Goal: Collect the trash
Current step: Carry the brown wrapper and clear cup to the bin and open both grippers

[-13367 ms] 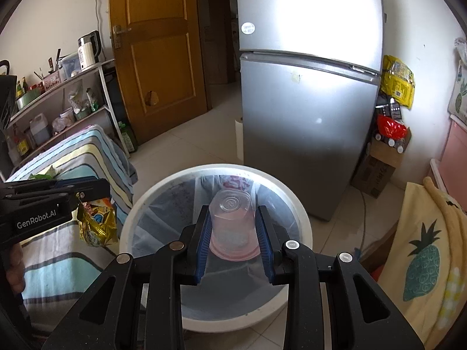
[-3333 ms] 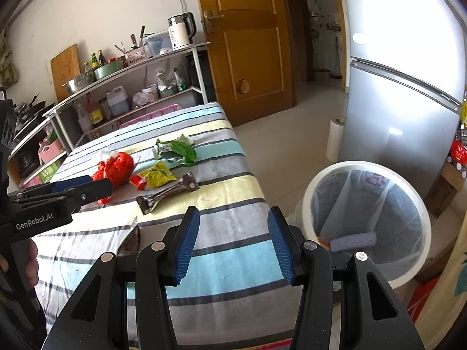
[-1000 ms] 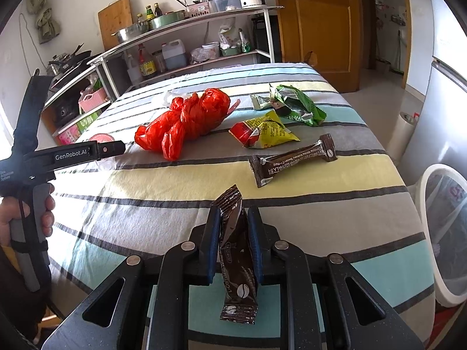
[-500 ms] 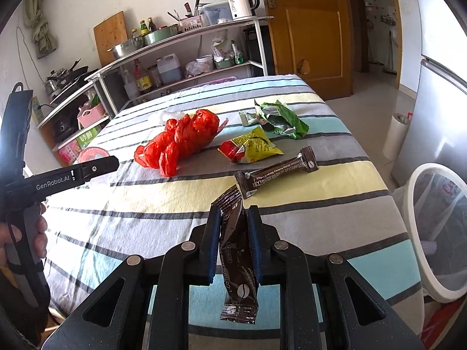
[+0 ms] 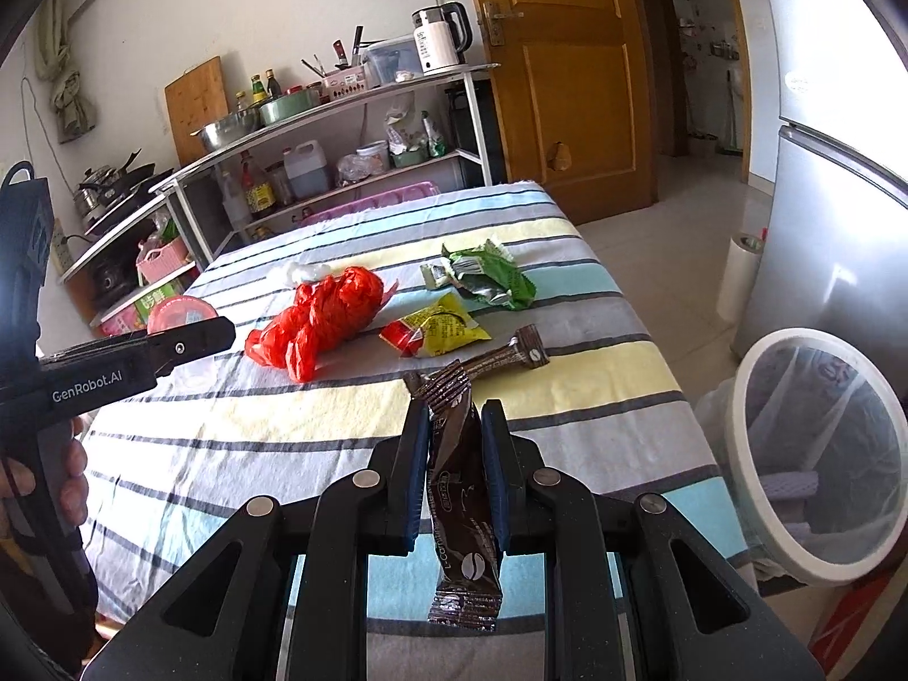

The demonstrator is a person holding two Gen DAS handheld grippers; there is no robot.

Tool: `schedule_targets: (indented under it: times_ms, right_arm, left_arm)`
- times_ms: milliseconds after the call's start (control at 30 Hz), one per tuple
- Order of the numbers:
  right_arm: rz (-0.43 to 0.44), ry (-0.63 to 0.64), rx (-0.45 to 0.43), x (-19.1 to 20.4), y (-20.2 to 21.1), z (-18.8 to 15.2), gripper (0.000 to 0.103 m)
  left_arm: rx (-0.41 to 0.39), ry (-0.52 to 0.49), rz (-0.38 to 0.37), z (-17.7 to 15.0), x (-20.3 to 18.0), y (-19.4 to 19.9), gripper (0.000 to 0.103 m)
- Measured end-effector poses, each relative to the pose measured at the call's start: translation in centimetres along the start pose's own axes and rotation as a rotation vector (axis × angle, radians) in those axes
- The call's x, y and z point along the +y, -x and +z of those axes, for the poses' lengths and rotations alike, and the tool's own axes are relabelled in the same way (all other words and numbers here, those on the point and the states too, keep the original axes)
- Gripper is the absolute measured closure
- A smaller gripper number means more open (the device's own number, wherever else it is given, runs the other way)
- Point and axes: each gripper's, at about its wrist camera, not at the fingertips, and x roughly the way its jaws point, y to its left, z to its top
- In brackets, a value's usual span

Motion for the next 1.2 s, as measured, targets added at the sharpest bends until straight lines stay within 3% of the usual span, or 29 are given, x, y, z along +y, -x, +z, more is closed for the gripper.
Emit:
schedule_targets:
  times_ms: [467,900,1200]
  right_arm:
    - [-0.140,-0.086,-0.065,-6.3,4.1,0.6,0.083]
    - [-0.271,-0.174,-0.091,-13.6,7.4,0.8,0.083]
    - [-0.344,-0.252,-0.056,-19.2,7.5,-0.3,0.083]
  left_arm:
    - [0.007,-0.159,-0.174,2.4,-9.8,-2.6,0.055]
    - [0.071,-0.283,-0.339,3.4,-20.3,-6.6,0.054]
    - [0.122,-0.336,-0.386,2.8,-26.1,-9.9,0.054]
